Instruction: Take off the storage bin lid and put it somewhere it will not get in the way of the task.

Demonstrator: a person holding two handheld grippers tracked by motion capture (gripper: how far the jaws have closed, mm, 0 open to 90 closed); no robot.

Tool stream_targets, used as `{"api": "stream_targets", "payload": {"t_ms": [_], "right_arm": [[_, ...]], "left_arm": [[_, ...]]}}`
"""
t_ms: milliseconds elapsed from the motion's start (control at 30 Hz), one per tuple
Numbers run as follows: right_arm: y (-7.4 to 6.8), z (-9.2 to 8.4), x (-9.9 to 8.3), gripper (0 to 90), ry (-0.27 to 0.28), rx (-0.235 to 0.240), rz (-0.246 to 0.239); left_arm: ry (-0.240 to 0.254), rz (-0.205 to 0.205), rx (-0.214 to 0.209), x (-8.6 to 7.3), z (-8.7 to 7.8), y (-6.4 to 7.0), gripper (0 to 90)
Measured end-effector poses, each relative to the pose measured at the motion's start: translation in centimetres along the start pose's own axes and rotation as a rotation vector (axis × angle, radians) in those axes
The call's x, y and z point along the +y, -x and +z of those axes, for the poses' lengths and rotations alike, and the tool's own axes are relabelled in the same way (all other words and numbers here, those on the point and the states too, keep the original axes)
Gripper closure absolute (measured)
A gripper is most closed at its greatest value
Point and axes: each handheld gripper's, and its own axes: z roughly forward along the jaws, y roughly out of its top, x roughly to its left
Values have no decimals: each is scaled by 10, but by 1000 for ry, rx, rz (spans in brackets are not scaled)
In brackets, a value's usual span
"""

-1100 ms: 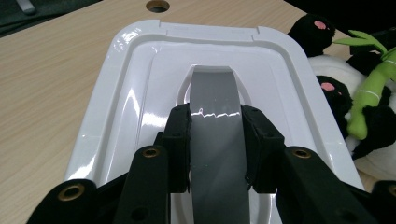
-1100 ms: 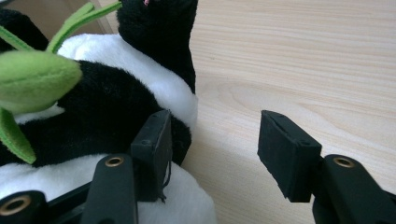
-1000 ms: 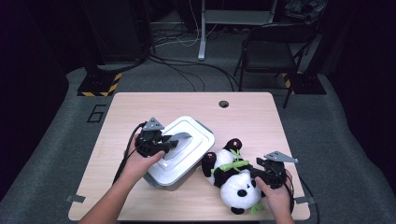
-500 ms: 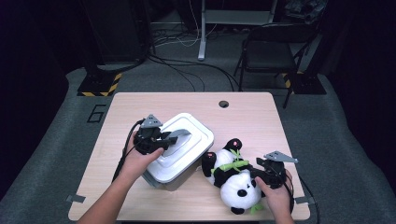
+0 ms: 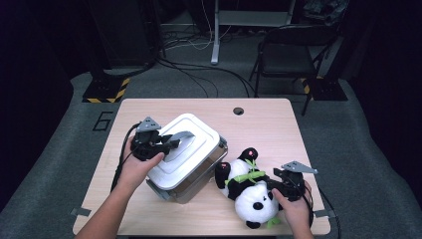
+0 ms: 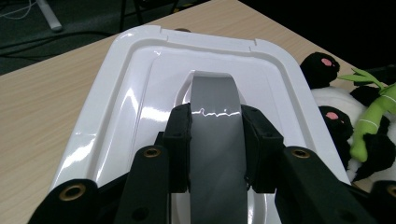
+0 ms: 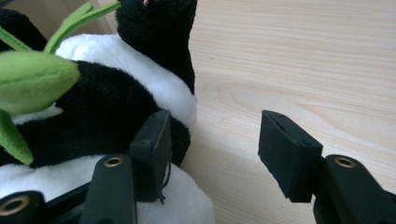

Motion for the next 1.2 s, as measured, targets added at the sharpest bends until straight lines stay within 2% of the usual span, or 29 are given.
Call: {"api": "stream_targets", "payload": {"t_ms": [200, 233, 467, 533, 933, 1200], "right_arm": [[0, 0, 0, 433, 1, -1, 1], [0, 0, 0, 433, 1, -4, -3], [0, 0, 0, 433, 1, -2, 2], [0, 0, 0, 433, 0, -3, 2], [1, 1, 0, 433, 2, -3, 1], [0, 1, -1, 433, 3, -3, 3]], "left_arm": [[11, -19, 27, -4, -12, -12, 663], [21, -36, 38, -7, -15, -16, 663], [35, -75, 69, -15, -28, -32, 663], [47, -98, 85, -20, -34, -40, 664], [69, -169, 157, -40, -57, -70, 664], [79, -203, 206, -57, -69, -87, 663]]}}
